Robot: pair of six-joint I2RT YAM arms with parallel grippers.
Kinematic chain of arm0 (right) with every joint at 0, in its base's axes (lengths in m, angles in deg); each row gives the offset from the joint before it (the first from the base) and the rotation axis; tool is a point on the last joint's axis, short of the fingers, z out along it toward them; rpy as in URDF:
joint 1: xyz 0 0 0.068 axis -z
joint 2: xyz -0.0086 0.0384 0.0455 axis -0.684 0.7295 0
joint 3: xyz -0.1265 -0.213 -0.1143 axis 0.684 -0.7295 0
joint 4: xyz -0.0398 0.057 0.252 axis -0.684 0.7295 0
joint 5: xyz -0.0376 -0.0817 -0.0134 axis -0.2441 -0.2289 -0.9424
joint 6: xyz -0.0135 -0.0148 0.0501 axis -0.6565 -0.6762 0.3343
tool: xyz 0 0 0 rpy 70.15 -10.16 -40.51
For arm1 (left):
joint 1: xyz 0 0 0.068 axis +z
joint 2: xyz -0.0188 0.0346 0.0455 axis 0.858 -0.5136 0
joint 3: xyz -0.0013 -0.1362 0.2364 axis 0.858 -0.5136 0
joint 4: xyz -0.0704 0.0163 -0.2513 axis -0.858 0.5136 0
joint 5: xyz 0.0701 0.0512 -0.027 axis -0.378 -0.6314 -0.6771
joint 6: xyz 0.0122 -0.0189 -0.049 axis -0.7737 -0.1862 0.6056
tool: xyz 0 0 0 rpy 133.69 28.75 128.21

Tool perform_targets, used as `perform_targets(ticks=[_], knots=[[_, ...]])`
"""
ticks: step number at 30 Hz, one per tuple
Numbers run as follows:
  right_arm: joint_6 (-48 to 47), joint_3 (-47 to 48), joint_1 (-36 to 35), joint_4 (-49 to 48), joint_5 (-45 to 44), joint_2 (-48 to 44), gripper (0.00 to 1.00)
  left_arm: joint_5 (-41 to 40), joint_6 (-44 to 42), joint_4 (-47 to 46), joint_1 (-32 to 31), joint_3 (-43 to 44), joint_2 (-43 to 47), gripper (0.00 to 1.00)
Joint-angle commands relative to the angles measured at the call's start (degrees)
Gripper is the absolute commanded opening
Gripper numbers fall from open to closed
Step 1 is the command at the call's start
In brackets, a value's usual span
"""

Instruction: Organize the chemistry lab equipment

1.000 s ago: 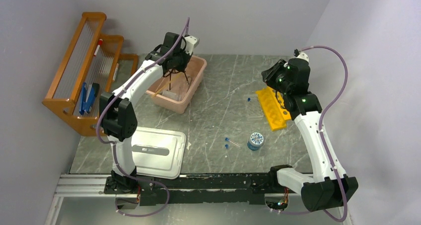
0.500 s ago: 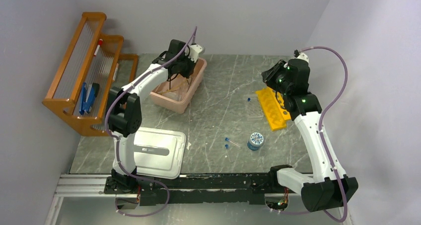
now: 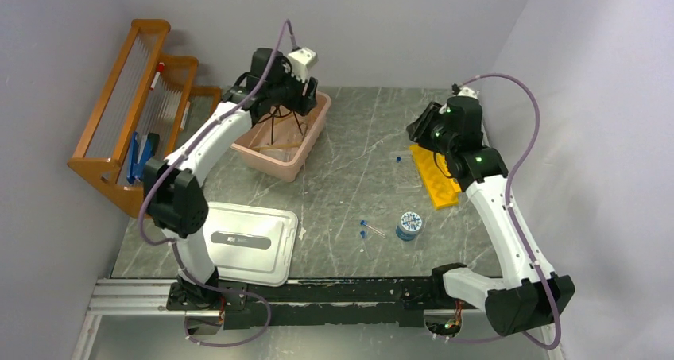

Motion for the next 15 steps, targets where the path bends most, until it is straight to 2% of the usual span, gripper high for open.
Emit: perform_targets(ticks=[1,5,8,15], knots=[[-4.83,1.11,-5.35,4.05,1.43,1.50,0.40,5.59,5.62,-2.68,0.27,1.26,6.69,0.70],[-5.53,-1.80,-11.13,7.82,0.23,2.25,0.48,8.95,11.53,-3.94,0.19,-3.09,12.27,0.78],[-4.99,-5.19,-15.22,11.07,-1.86,3.32,0.55,12.34,16.24,-7.13,0.11,-8.96,17.60,0.79],[-2.28,-12.43,-23.62,13.89,-7.41,6.36,0.52,17.23,25.77,-12.78,-1.23,-24.14,29.50,0.78]])
